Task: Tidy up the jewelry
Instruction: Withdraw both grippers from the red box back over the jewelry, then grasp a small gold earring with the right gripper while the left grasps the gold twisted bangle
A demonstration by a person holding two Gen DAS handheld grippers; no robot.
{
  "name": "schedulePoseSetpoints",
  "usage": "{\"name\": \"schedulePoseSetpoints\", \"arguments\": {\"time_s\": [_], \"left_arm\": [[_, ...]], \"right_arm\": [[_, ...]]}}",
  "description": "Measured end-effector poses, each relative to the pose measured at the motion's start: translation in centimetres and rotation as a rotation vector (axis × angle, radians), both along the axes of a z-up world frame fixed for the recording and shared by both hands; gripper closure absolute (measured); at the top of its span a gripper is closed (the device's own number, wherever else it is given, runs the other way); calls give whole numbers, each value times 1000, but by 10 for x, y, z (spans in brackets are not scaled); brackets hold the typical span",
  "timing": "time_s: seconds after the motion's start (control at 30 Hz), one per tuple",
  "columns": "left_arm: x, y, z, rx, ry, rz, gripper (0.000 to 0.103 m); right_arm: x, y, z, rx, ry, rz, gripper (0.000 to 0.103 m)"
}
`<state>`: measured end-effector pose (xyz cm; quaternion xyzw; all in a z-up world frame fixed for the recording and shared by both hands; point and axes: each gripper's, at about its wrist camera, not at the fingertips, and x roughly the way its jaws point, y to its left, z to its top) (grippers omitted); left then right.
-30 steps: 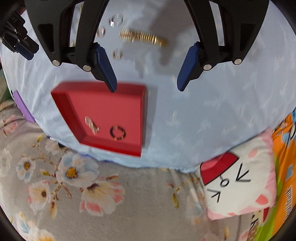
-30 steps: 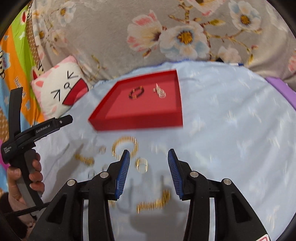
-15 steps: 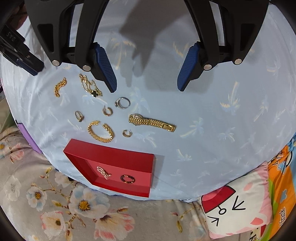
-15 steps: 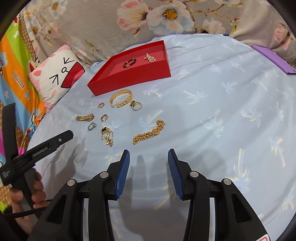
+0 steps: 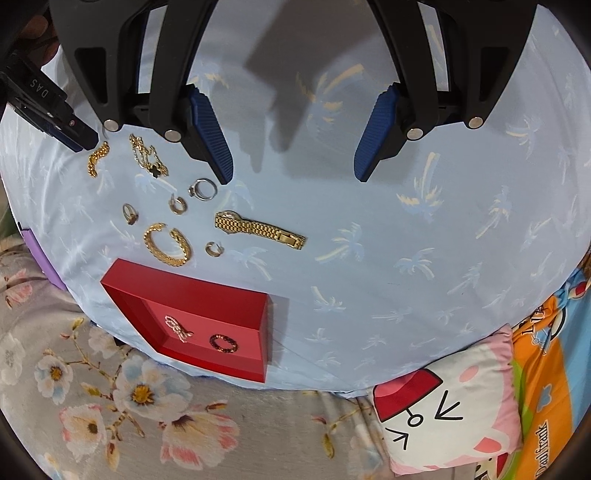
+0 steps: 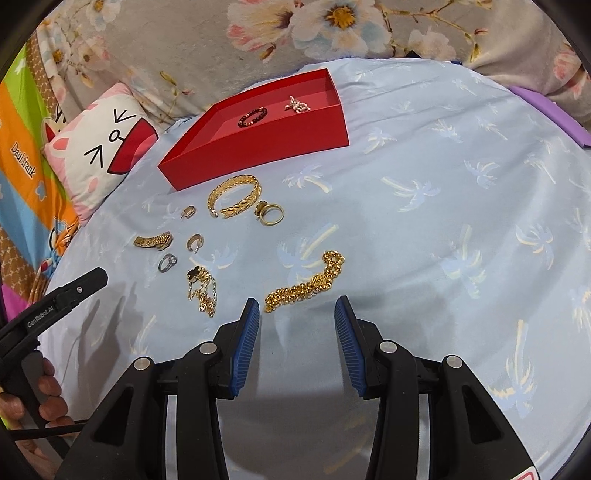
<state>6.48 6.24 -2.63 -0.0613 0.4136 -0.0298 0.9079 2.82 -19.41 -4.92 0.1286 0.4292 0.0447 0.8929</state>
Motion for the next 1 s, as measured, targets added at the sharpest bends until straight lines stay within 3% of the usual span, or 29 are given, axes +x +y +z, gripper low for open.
{"name": "schedulePoseSetpoints", "arguments": {"time_s": [0.2,0.47,0.53,0.67,0.83,1.0], "left_arm": [[3,-1,-3,-11,7,-10,37],[9,-8,-3,-23,9,-26,37],[10,-9,-3,-27,11,-29,37],[14,-11,-2,-36,9,-36,37],[21,-18,0,-40,8,-60,37],[31,-29,8,-50,-12,-92,37]], "right_arm": [[9,5,-1,-27,-10,4,59],[21,18,-1,-144,-26,19,61],[24,16,-1,-148,-23,11,69],[32,9,-2,-163,-16,-20,92],[31,2,-1,-125,-12,-14,94],[27,-16,0,-1,-3,-42,94]]}}
